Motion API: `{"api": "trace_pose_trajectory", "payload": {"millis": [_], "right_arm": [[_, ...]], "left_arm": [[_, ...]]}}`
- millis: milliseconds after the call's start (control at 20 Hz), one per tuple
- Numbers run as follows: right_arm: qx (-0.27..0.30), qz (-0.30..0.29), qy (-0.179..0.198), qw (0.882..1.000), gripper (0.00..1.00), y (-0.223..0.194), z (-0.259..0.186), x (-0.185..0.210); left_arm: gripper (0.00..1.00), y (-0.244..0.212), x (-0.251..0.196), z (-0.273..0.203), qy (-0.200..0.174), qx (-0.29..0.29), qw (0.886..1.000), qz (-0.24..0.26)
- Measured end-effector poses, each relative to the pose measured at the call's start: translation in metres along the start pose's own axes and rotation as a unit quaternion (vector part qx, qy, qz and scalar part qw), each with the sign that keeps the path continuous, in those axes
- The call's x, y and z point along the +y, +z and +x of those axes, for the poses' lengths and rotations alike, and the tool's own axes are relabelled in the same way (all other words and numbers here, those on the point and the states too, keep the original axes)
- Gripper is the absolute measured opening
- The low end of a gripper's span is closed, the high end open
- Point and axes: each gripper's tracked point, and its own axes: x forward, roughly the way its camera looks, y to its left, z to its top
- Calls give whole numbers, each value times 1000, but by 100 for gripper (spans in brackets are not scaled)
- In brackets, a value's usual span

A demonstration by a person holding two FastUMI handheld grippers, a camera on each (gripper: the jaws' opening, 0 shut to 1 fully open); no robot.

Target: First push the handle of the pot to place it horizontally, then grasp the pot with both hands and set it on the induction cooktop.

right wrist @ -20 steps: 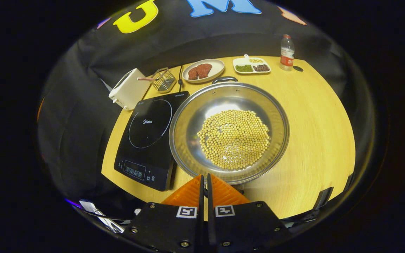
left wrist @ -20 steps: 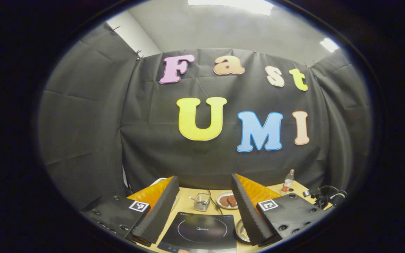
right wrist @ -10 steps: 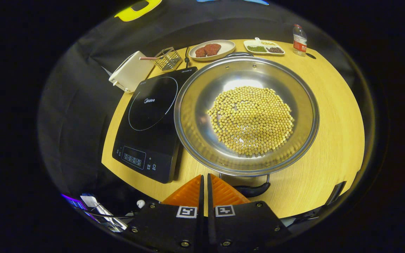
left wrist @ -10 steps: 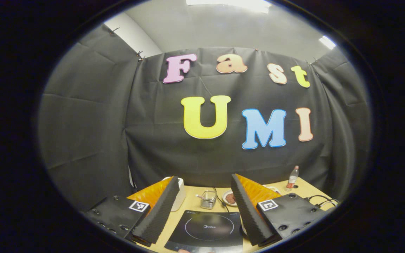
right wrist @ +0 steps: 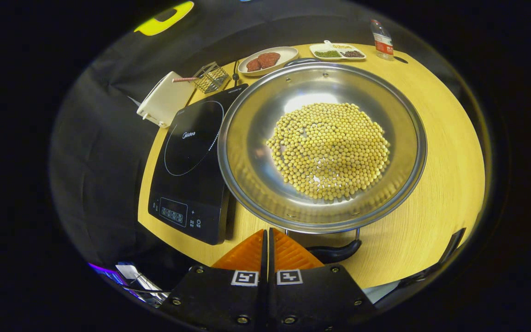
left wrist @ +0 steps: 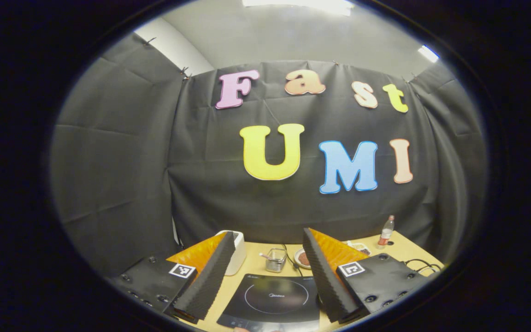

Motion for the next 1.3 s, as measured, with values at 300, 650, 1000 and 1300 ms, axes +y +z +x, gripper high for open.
{"api": "trace_pose_trajectory", "payload": {"millis": [300, 650, 1000, 1300], "right_arm": [[-3, 14, 2, 1000, 0, -1, -3, -10], [-8, 29, -6, 1000, 1, -1, -13, -34], [-12, 26, -25, 999, 1, 1, -24, -60], [-10, 26, -36, 999, 1, 5, -33, -83]], "left_arm": [[99, 0, -15, 5, -10, 1, 1000, 2], [99, 0, -37, 9, -22, -1, 1000, 1], [95, 0, -60, 11, -31, 0, 1000, 2], [95, -1, -79, 10, -37, 4, 999, 5]]}}
